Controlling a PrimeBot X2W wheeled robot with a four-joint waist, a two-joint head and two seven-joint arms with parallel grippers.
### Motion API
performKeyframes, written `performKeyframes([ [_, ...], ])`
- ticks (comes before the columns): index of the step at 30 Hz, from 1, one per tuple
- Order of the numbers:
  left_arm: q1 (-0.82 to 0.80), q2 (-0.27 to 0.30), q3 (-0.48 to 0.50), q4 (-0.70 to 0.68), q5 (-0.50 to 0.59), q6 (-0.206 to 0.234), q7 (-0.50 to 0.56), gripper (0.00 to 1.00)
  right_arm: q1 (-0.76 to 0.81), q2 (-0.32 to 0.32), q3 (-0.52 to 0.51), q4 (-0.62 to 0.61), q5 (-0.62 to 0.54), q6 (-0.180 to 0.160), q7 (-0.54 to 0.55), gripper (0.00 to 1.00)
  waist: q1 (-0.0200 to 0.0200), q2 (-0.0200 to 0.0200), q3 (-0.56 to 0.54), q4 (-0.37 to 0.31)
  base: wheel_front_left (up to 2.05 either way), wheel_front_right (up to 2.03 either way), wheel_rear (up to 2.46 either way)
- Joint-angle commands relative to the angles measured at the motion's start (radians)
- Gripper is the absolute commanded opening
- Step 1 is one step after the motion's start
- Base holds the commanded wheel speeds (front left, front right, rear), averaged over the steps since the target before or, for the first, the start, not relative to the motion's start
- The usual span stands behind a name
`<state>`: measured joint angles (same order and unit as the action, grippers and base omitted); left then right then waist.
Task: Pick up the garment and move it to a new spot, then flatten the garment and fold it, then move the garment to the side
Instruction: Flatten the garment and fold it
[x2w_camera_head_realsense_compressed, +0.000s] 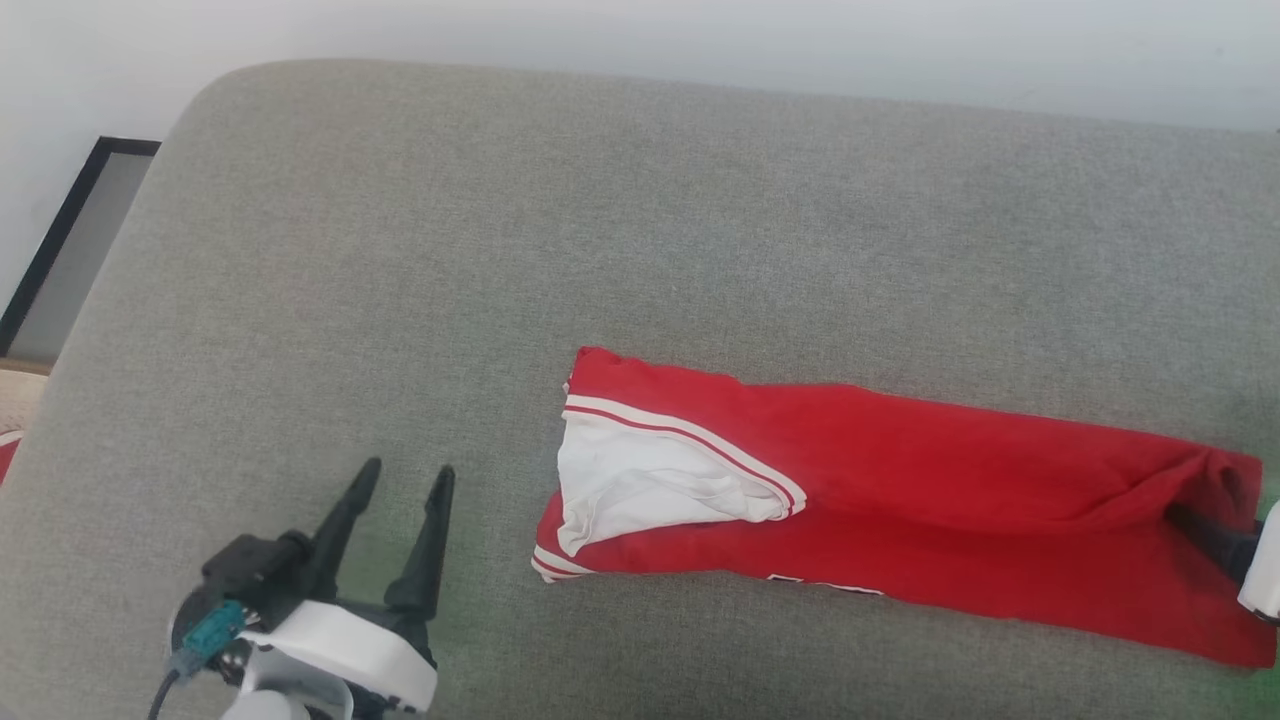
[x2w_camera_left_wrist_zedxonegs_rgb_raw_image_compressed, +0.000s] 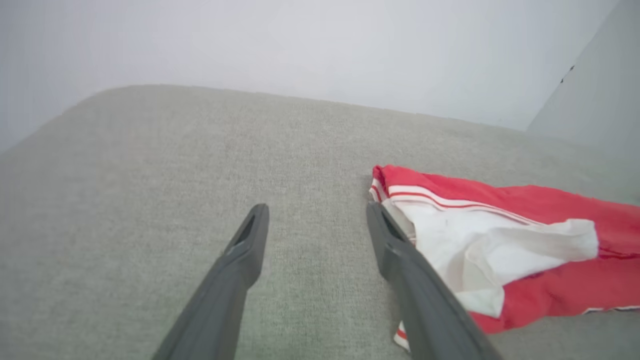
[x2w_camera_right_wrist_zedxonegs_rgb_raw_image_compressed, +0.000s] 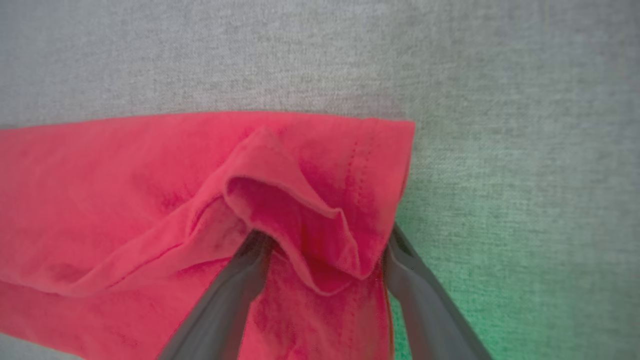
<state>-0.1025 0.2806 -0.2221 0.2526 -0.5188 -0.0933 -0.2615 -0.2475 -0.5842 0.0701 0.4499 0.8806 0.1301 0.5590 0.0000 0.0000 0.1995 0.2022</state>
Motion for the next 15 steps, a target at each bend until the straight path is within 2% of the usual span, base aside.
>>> performKeyframes([
  [1,0.012,-0.016,0.033,-0.021,0.072,-0.008,-0.004,1.00,0.005,0.046,0.024,0.017,-0.008,0.001,0.017,1.00,0.0000,0.0000,0.002,0.000,0.00,0.00,0.00],
  [5,0.027,-0.065,0.101,-0.068,0.199,-0.016,-0.004,1.00,-0.006,0.067,0.030,0.036,-0.030,0.001,0.026,1.00,0.0000,0.0000,0.005,-0.004,0.00,0.00,0.00],
  [6,0.033,-0.076,0.123,-0.085,0.259,-0.022,-0.004,1.00,-0.008,0.081,0.038,0.045,-0.041,0.001,0.033,0.71,0.0000,0.0000,0.008,-0.006,0.00,0.00,0.00],
  [7,0.039,-0.091,0.139,-0.096,0.297,-0.026,-0.004,1.00,-0.011,0.096,0.049,0.047,-0.041,0.003,0.046,0.00,0.0000,0.0000,0.012,-0.008,0.00,0.00,0.00],
  [15,0.041,-0.105,0.181,-0.125,0.388,-0.035,-0.004,1.00,-0.048,0.073,0.020,0.045,-0.043,-0.001,0.028,0.00,0.0000,0.0000,0.035,-0.034,0.00,0.00,0.00],
])
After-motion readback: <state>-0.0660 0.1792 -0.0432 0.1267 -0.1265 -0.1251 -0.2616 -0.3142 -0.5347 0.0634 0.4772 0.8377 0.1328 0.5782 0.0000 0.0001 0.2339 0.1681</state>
